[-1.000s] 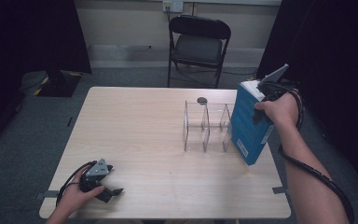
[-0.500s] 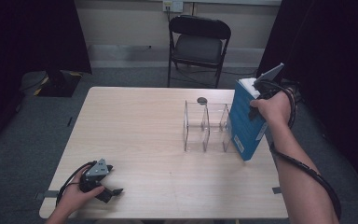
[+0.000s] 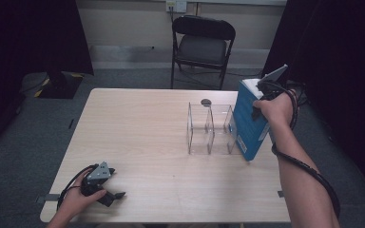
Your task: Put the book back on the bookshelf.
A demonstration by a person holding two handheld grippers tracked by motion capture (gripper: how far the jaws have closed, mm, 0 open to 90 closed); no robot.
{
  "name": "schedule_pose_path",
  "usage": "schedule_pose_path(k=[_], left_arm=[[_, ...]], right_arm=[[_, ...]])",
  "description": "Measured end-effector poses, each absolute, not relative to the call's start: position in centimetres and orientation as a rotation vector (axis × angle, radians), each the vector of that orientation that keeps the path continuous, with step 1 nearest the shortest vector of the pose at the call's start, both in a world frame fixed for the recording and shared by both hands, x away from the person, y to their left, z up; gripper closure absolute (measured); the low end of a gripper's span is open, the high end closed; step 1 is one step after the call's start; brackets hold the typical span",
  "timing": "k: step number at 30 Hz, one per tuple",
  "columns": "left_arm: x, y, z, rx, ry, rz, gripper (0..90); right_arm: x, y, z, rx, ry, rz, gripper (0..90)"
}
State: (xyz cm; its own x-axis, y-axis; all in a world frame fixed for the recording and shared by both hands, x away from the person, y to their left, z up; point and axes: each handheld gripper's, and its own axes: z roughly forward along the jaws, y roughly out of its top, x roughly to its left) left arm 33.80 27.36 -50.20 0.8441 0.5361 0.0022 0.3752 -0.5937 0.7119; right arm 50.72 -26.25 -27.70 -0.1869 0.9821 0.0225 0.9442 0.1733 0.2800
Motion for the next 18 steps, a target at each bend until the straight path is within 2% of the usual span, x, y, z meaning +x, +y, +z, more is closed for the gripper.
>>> schedule_pose_path(k=[18], left_arm=[[33.9, 27.3, -50.2, 2.273, 0.66, 0.265, 0.0]], right_arm=[[50.8, -25.9, -29.3, 1.82, 2.274, 0.433, 60.8]])
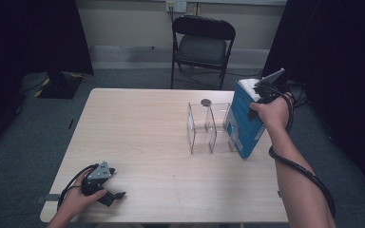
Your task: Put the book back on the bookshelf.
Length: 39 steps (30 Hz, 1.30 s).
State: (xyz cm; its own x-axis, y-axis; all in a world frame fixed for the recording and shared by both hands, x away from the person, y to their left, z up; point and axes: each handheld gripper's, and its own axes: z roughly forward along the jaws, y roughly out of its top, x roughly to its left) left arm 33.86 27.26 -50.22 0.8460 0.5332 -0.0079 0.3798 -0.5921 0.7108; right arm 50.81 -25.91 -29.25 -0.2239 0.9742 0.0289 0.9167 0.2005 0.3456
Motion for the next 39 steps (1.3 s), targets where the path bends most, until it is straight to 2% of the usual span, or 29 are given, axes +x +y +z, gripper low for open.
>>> schedule_pose_path(k=[11, 16, 21, 24, 39], left_arm=[[33.9, 27.3, -50.2, 2.273, 0.662, 0.265, 0.0], [33.8, 27.3, -50.2, 2.273, 0.662, 0.265, 0.0], [33.8, 27.3, -50.2, 2.275, 0.661, 0.275, 0.0], [33.9, 27.3, -50.2, 2.276, 0.66, 0.277, 0.0], [33.8, 27.3, -50.2, 2.272, 0.665, 0.265, 0.0]], right_arm=[[50.2, -26.2, -28.8, 1.809, 2.271, 0.455, 55.2], [49.8, -26.3, -28.2, 1.79, 2.271, 0.457, 46.2], [49.3, -26.4, -28.2, 1.803, 2.275, 0.475, 43.8], [49.1, -26.5, -28.0, 1.786, 2.276, 0.502, 38.5], [48.2, -26.5, -27.8, 1.787, 2.275, 0.534, 28.9]])
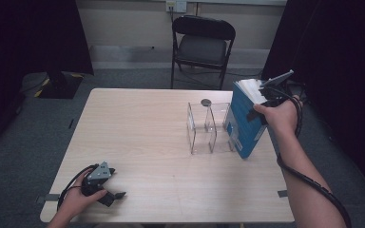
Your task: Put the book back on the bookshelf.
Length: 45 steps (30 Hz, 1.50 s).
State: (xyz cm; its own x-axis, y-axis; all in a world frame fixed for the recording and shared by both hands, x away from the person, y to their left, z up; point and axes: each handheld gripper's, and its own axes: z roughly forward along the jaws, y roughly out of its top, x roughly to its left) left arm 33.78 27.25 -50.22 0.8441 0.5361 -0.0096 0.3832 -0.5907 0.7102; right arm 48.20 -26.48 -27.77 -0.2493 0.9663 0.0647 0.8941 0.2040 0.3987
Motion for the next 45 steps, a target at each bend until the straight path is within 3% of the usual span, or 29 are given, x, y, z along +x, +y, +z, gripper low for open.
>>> schedule_pose_path(k=[22, 45], left_arm=[[33.8, 27.3, -50.2, 2.272, 0.665, 0.265, 0.0], [33.8, 27.3, -50.2, 2.271, 0.665, 0.265, 0.0]], right_arm=[[45.0, -27.0, -26.9, 1.772, 2.289, 0.585, 22.5], [42.0, -28.1, -28.6, 1.7, 2.365, 0.574, 19.5]])
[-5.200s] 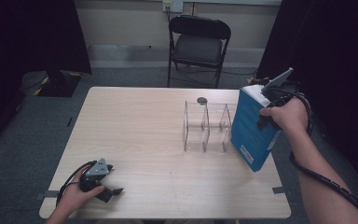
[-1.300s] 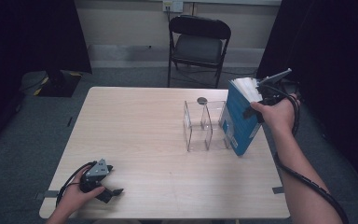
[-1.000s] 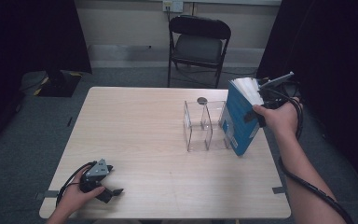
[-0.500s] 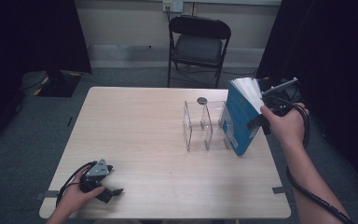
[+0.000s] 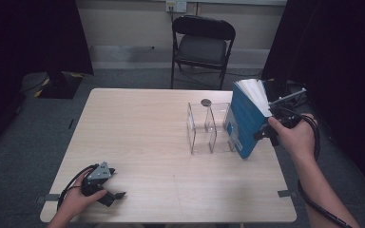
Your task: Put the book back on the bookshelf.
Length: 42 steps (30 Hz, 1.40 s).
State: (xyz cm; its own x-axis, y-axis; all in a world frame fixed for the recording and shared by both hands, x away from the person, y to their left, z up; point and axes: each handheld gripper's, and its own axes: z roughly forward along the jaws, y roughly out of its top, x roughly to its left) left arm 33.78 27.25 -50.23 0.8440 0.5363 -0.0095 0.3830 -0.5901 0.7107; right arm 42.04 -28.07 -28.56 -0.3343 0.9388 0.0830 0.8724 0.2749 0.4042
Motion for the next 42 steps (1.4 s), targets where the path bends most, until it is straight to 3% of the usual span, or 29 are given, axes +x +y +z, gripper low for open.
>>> schedule_pose_path(k=[42], left_arm=[[33.8, 27.2, -50.3, 2.267, 0.664, 0.287, 0.0]], right_arm=[[40.2, -23.1, -33.2, 1.487, 2.61, 0.62, 19.5]])
